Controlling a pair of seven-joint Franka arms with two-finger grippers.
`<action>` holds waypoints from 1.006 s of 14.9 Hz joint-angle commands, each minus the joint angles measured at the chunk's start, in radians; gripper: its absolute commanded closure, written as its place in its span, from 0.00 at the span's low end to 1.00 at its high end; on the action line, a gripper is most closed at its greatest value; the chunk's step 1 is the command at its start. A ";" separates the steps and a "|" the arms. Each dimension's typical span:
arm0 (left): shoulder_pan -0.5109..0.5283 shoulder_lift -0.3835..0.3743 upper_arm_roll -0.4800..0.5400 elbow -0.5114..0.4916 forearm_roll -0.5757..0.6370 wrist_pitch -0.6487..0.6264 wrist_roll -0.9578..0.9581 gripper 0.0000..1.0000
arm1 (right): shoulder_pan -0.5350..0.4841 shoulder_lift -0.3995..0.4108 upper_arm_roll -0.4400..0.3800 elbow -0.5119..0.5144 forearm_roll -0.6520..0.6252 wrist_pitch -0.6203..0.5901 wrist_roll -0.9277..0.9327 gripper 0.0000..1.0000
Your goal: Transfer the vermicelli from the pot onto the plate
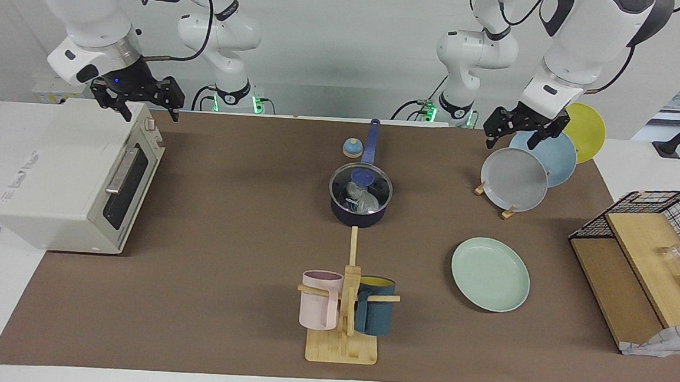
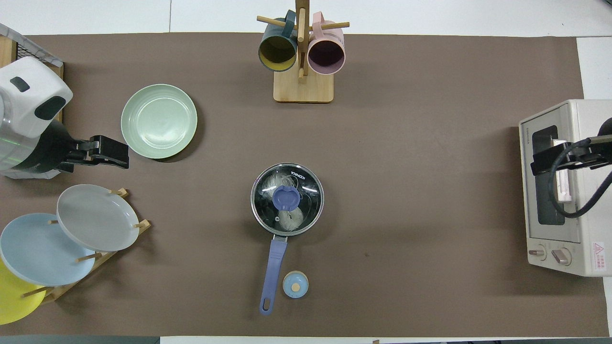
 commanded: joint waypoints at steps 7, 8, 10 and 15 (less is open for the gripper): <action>0.014 -0.010 -0.008 -0.001 0.017 -0.002 0.009 0.00 | 0.002 -0.007 0.008 -0.005 0.107 0.019 -0.005 0.00; 0.014 -0.012 -0.008 -0.001 0.017 0.000 0.007 0.00 | 0.034 -0.007 0.012 -0.006 0.112 0.025 -0.001 0.00; 0.012 -0.010 -0.008 -0.001 0.017 0.003 0.009 0.00 | 0.109 0.000 0.014 0.000 0.112 0.034 0.069 0.00; 0.014 -0.010 -0.008 -0.001 0.017 0.000 0.007 0.00 | 0.293 0.143 0.022 0.110 0.120 0.050 0.320 0.00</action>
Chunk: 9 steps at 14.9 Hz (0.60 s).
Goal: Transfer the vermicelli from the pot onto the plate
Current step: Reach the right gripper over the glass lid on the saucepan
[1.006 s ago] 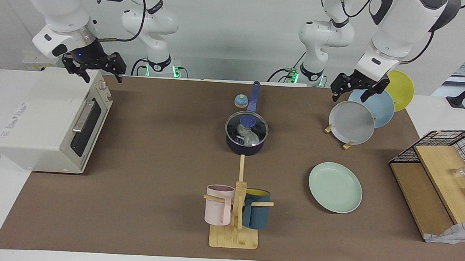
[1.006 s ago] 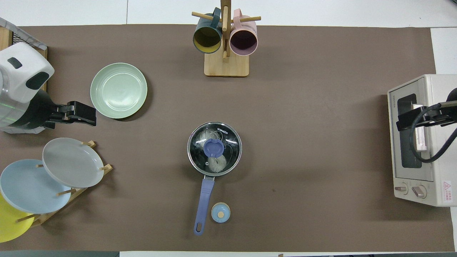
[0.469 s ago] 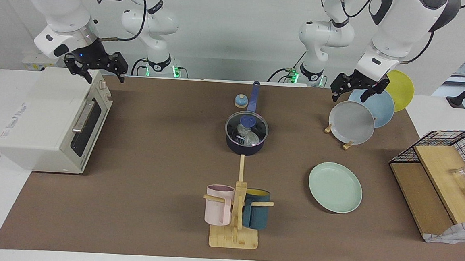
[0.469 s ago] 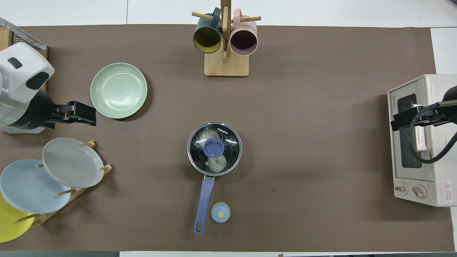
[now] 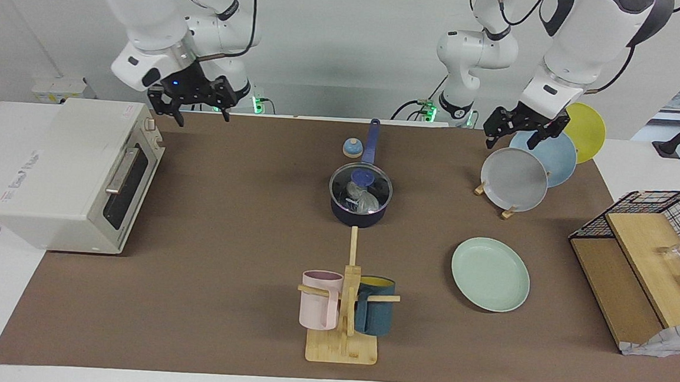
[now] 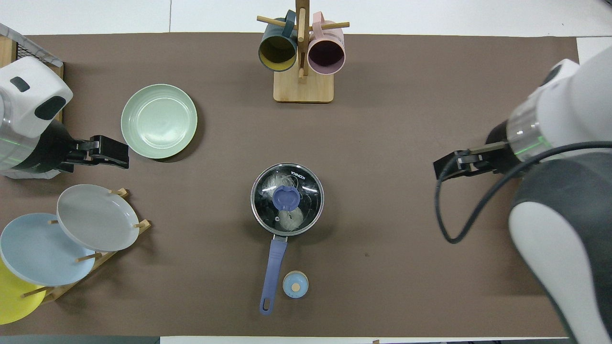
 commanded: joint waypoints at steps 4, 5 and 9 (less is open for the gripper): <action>0.012 -0.010 -0.008 -0.001 0.017 0.001 0.006 0.00 | 0.184 0.229 0.004 0.217 0.014 0.045 0.263 0.00; 0.012 -0.012 -0.008 -0.001 0.017 0.001 0.006 0.00 | 0.219 0.251 0.005 0.219 0.011 0.077 0.300 0.00; 0.012 -0.012 -0.008 -0.002 0.017 0.003 0.004 0.00 | 0.302 0.314 0.008 0.219 0.022 0.232 0.429 0.00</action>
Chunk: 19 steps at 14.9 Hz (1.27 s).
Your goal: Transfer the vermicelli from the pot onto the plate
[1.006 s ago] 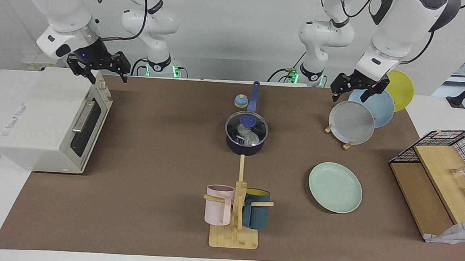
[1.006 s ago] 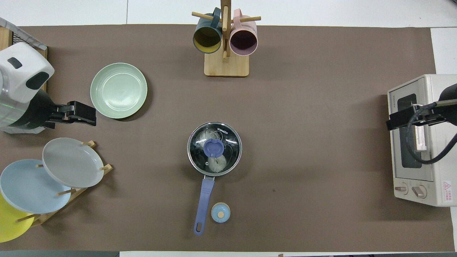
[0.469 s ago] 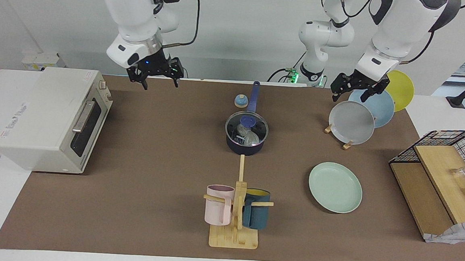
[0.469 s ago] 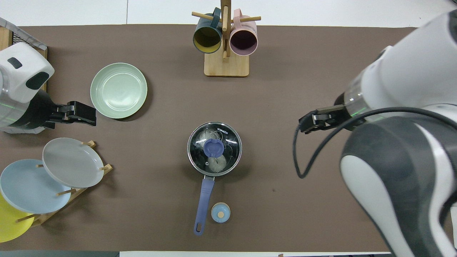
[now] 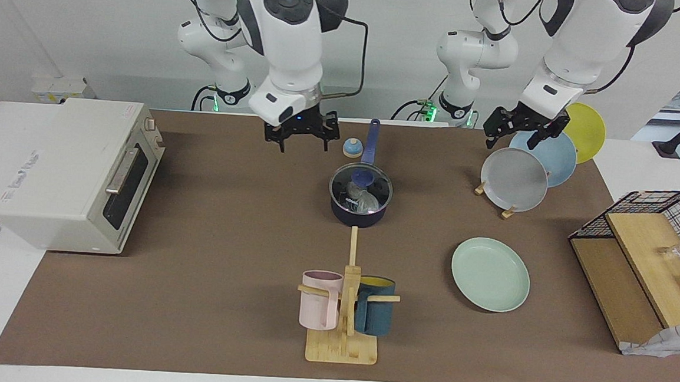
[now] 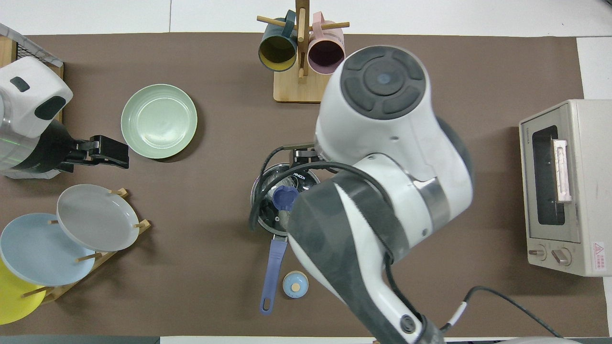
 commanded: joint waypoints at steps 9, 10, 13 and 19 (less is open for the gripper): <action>0.014 -0.012 -0.006 -0.002 0.017 0.004 0.004 0.00 | 0.079 0.028 0.006 -0.159 0.026 0.182 0.044 0.00; 0.014 -0.010 -0.006 -0.002 0.017 0.006 0.004 0.00 | 0.103 0.039 0.012 -0.161 0.026 0.194 0.047 0.00; 0.014 -0.010 -0.008 -0.002 0.017 0.009 0.007 0.00 | 0.128 0.061 0.011 -0.167 0.018 0.210 0.050 0.00; 0.015 -0.010 -0.006 -0.002 0.017 0.015 0.003 0.00 | 0.128 0.048 0.012 -0.242 0.018 0.262 0.047 0.00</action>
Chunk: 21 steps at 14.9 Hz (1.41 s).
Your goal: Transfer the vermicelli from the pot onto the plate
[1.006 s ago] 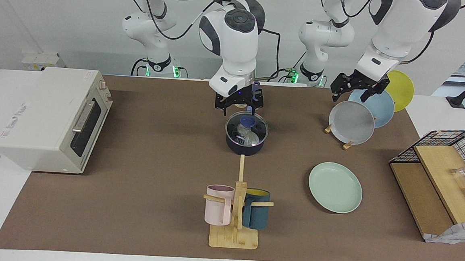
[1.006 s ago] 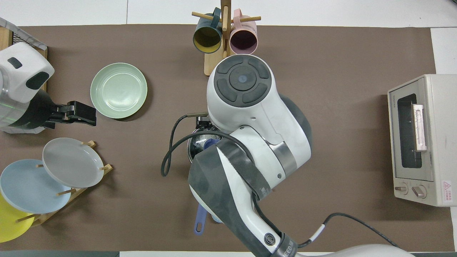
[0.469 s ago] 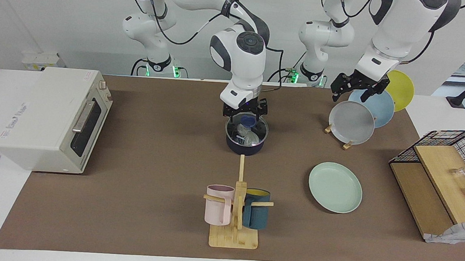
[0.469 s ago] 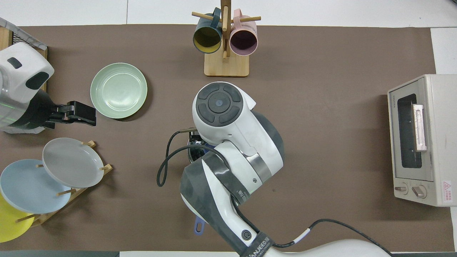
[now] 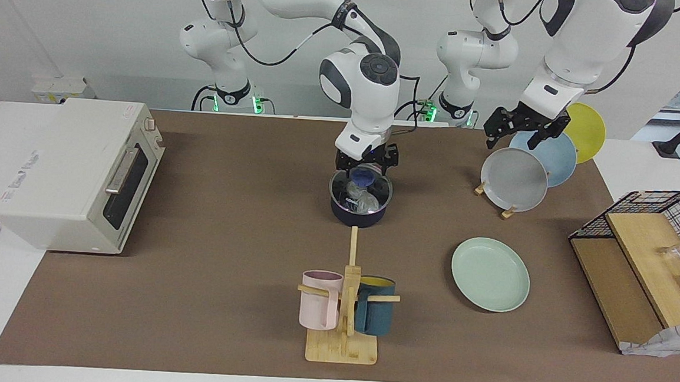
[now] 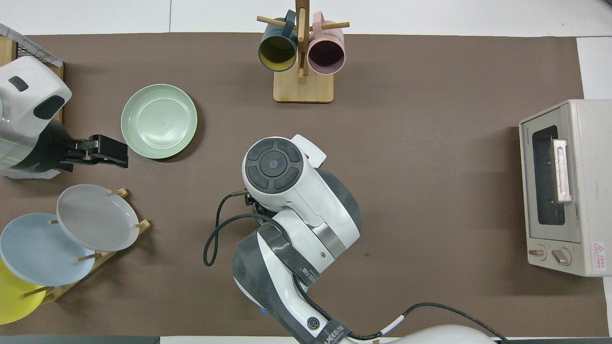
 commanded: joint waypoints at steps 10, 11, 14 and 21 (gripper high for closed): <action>0.021 -0.010 -0.008 -0.002 0.017 0.012 0.001 0.00 | -0.002 -0.028 0.006 -0.083 0.010 0.071 0.002 0.33; 0.021 -0.010 -0.008 -0.002 0.017 0.012 0.001 0.00 | -0.003 -0.026 0.006 -0.082 0.007 0.068 -0.002 0.43; 0.021 -0.010 -0.008 -0.002 0.017 0.012 0.001 0.00 | -0.008 -0.025 0.006 -0.069 0.009 0.063 -0.007 0.60; 0.021 -0.010 -0.008 -0.002 0.017 0.027 0.001 0.00 | -0.046 -0.029 0.005 -0.004 0.007 -0.021 -0.042 0.70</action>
